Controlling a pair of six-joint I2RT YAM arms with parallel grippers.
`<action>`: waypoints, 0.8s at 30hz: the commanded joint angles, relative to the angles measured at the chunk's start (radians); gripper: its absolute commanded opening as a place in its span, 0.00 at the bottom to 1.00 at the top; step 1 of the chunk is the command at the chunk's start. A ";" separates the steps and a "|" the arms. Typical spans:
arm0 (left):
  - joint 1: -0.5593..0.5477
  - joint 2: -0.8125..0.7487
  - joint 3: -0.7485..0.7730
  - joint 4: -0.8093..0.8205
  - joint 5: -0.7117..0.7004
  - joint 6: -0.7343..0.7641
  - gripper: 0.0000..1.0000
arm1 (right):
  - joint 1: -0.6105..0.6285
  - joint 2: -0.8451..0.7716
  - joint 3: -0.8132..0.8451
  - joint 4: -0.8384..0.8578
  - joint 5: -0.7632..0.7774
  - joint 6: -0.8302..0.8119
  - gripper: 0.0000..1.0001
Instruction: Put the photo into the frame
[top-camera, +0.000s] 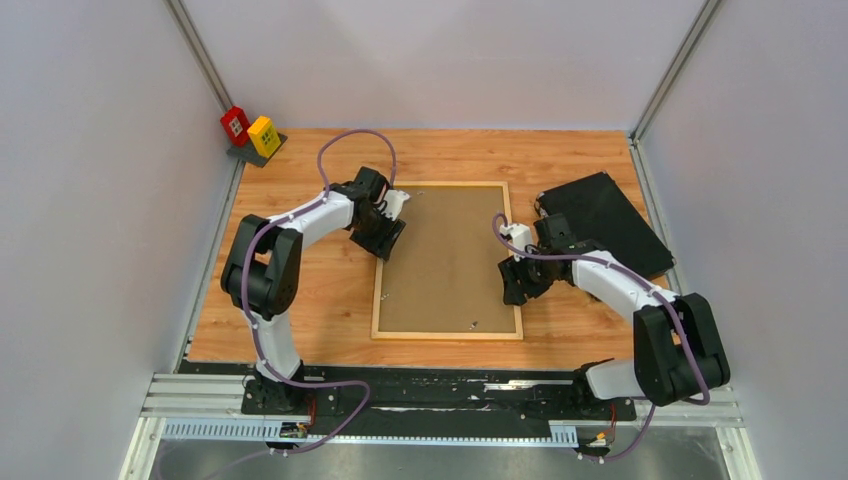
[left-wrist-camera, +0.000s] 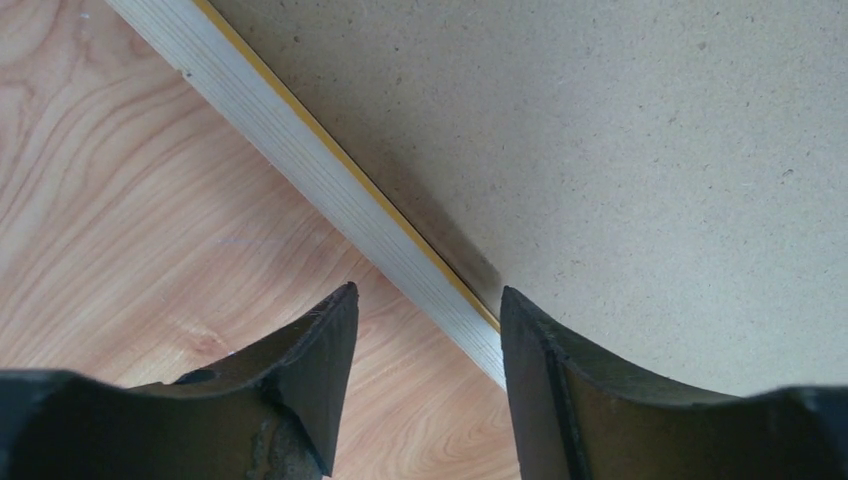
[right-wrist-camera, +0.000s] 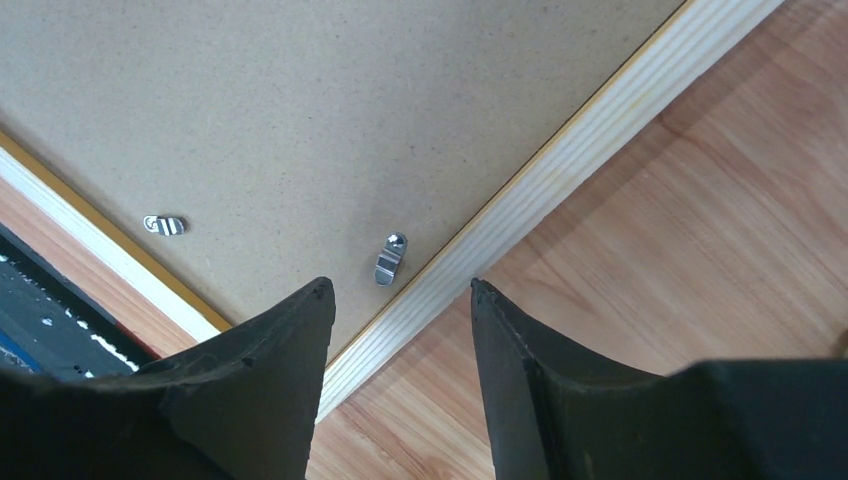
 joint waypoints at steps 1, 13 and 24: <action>0.006 0.011 0.032 0.023 0.019 -0.025 0.60 | 0.002 0.006 0.009 0.024 0.033 -0.009 0.55; 0.015 0.079 0.068 -0.007 0.024 -0.070 0.38 | 0.006 0.029 0.005 0.027 0.051 0.005 0.55; 0.015 0.101 0.070 -0.009 0.020 -0.093 0.16 | 0.021 0.071 0.015 0.038 0.074 0.022 0.54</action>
